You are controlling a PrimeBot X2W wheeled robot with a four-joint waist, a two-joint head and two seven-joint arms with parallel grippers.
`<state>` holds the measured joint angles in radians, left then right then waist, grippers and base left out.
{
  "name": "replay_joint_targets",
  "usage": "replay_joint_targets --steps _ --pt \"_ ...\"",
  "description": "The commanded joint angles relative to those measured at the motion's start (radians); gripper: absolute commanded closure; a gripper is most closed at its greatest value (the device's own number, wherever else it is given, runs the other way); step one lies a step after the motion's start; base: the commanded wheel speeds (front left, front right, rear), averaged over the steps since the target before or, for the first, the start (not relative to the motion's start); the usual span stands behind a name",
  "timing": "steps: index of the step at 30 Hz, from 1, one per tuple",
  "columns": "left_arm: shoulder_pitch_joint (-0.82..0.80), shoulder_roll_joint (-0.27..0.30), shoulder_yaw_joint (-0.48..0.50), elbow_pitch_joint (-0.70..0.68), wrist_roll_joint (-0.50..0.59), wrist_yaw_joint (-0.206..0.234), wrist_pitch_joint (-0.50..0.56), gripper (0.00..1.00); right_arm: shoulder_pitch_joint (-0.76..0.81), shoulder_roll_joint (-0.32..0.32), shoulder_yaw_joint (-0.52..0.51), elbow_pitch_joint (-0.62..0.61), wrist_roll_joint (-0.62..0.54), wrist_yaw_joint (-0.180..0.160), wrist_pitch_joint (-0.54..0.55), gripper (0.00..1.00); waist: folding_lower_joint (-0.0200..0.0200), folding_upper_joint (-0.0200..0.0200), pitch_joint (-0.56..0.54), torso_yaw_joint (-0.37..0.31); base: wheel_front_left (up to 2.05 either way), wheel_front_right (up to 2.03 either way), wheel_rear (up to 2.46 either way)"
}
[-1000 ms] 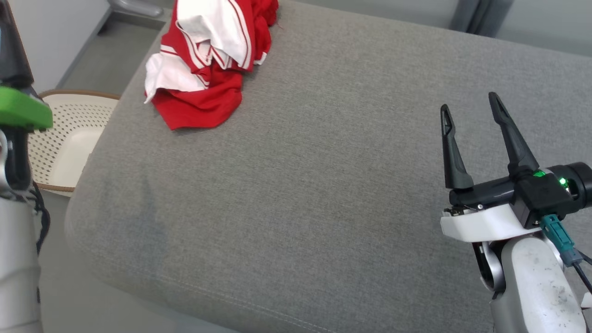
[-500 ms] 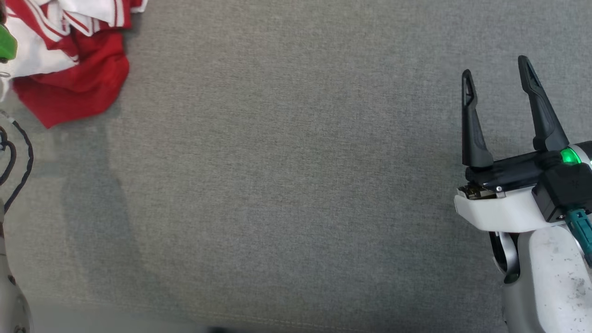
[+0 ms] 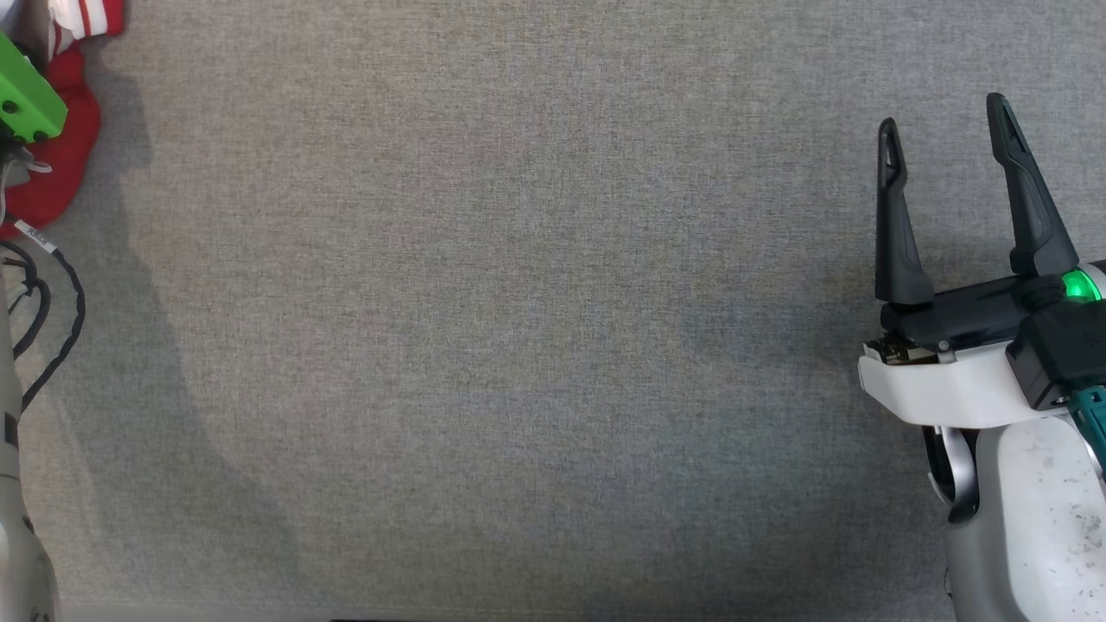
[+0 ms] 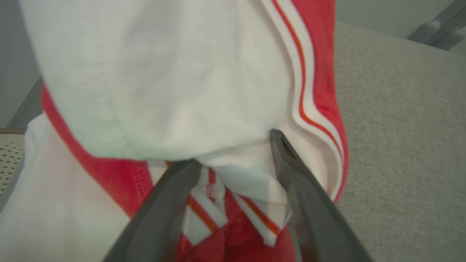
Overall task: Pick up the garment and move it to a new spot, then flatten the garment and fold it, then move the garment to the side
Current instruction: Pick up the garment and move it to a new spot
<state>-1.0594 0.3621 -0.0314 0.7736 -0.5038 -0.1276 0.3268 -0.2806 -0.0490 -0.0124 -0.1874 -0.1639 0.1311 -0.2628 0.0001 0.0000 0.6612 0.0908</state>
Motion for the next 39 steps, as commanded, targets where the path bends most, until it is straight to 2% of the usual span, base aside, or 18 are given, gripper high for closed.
replay_joint_targets --steps 1,8,13,21,24,31,39 --pt "-0.011 0.006 -0.005 0.004 -0.008 -0.002 -0.01 1.0 -0.013 -0.003 -0.001 0.004 0.0 -0.001 -0.003 0.0 -0.0001 0.0 -0.003 0.0 0.0 0.0 0.0" --pt "-0.015 0.031 -0.057 -0.019 -0.023 -0.003 -0.032 1.0 -0.013 -0.003 0.004 0.024 0.014 -0.001 -0.003 0.0 -0.0001 0.0 -0.057 0.007 0.0 0.0 0.0" --pt "-0.016 0.053 -0.115 -0.073 -0.043 -0.003 -0.057 1.0 -0.003 -0.003 0.015 0.046 0.04 -0.001 -0.003 0.0 -0.0001 0.0 -0.135 0.005 0.0 0.0 0.0" --pt "-0.032 0.093 -0.278 -0.218 -0.088 -0.003 -0.037 1.0 0.041 -0.003 0.004 0.082 0.094 -0.001 -0.003 0.0 -0.0001 0.0 -0.287 -0.024 0.0 0.0 0.0" --pt "-0.045 0.092 -0.335 -0.267 -0.108 -0.003 -0.034 1.0 0.059 -0.003 0.0 0.099 0.119 -0.001 -0.003 0.0 -0.0001 0.0 -0.351 -0.052 0.0 0.0 0.0" --pt "-0.094 0.05 -0.482 -0.394 -0.169 -0.003 -0.026 1.0 0.104 -0.003 -0.025 0.117 0.157 -0.001 -0.003 0.0 -0.0001 0.0 -0.445 -0.129 0.0 0.0 0.0" --pt "-0.096 -0.06 -0.602 -0.507 -0.278 -0.003 -0.073 1.0 0.136 -0.002 -0.05 0.127 0.185 -0.001 -0.003 0.0 -0.0001 0.0 -0.469 -0.217 0.0 0.0 0.0"
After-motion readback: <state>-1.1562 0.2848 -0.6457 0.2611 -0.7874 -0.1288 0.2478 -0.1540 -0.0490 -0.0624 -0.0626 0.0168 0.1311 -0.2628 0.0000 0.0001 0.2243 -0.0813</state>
